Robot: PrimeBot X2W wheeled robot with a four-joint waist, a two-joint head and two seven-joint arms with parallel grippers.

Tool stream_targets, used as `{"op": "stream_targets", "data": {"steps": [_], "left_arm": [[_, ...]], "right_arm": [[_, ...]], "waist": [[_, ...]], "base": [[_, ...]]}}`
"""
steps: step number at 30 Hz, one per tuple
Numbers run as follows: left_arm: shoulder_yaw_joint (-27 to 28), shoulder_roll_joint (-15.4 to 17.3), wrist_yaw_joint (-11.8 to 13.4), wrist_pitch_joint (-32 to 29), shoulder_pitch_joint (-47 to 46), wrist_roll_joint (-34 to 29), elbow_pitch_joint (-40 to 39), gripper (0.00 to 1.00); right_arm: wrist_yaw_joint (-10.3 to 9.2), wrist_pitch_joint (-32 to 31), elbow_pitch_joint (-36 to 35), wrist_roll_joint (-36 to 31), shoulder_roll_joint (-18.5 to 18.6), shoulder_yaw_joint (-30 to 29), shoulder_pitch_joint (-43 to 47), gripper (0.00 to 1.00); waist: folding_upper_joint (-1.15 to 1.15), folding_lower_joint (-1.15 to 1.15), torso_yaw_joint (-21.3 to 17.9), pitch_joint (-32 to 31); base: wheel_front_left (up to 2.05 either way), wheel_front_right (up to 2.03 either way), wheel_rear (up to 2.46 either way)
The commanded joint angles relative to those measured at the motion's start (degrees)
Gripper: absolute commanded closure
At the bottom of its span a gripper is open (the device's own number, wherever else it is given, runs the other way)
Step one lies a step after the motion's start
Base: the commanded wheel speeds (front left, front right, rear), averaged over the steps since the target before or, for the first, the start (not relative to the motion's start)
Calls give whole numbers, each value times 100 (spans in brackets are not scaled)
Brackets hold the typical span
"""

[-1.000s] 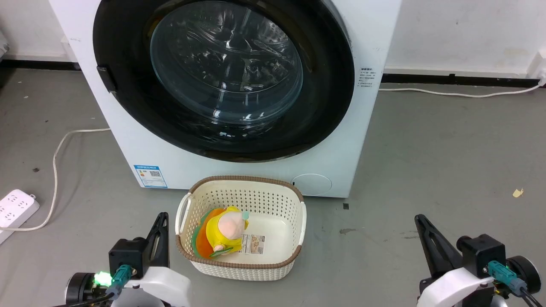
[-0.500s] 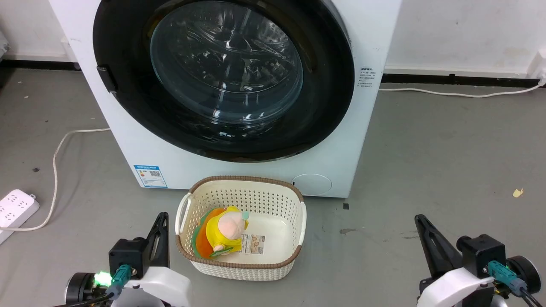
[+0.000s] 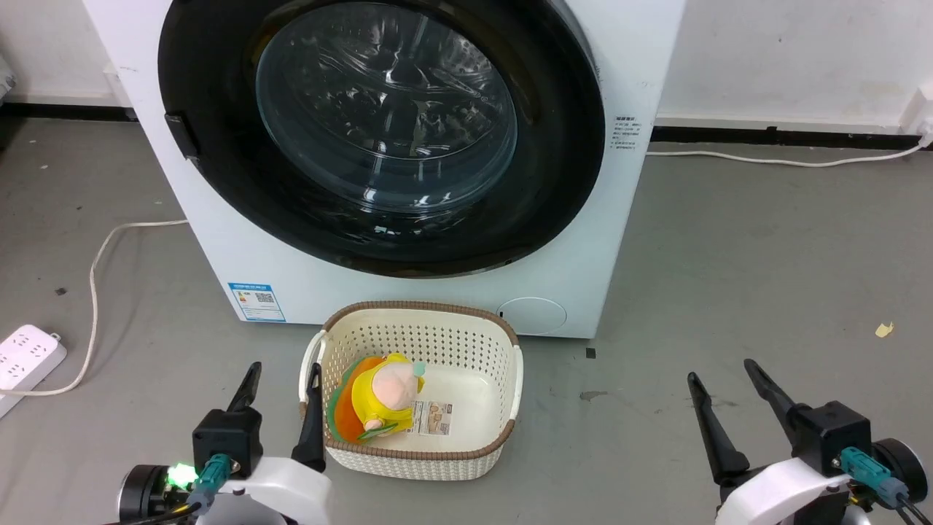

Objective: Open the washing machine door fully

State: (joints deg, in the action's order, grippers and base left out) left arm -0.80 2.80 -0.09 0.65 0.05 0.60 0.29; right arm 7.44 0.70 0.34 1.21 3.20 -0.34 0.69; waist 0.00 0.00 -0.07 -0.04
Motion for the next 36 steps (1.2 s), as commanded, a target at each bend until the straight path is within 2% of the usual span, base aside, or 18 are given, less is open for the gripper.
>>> {"op": "stream_targets", "data": {"steps": [1, 21, 33, 34, 35, 36], "left_arm": [[-9, 1, 36, 57, -11, 7, 12, 0], [-263, 2, 127, 320, -178, 15, -35, 0], [-410, 3, 156, 464, -449, -8, -115, 0], [-423, 4, 160, 476, -472, -11, -125, 0], [-435, 5, 163, 488, -494, -13, -137, 0], [-447, 7, 166, 500, -517, -15, -148, 0]], "right_arm": [[0, 59, 8, 57, -4, -25, -11, 0], [1, 321, -57, 330, -8, -121, -269, 0], [2, 341, -62, 799, 257, -154, -1022, 0], [2, 313, -58, 859, 277, -159, -1098, 34], [2, 283, -53, 914, 300, -165, -1177, 81], [2, 257, -48, 979, 315, -178, -1260, 100]], "waist": [[0, 0, 0, 1], [0, 0, 50, 309], [0, 0, 149, 812], [0, 0, 159, 855], [0, 0, 168, 898], [0, 0, 179, 943]], "base": [[0, 0, 0], [0, 0, 0], [0, 0, 0], [0, 0, 0], [0, 0, 0], [0, 0, 0]]}}
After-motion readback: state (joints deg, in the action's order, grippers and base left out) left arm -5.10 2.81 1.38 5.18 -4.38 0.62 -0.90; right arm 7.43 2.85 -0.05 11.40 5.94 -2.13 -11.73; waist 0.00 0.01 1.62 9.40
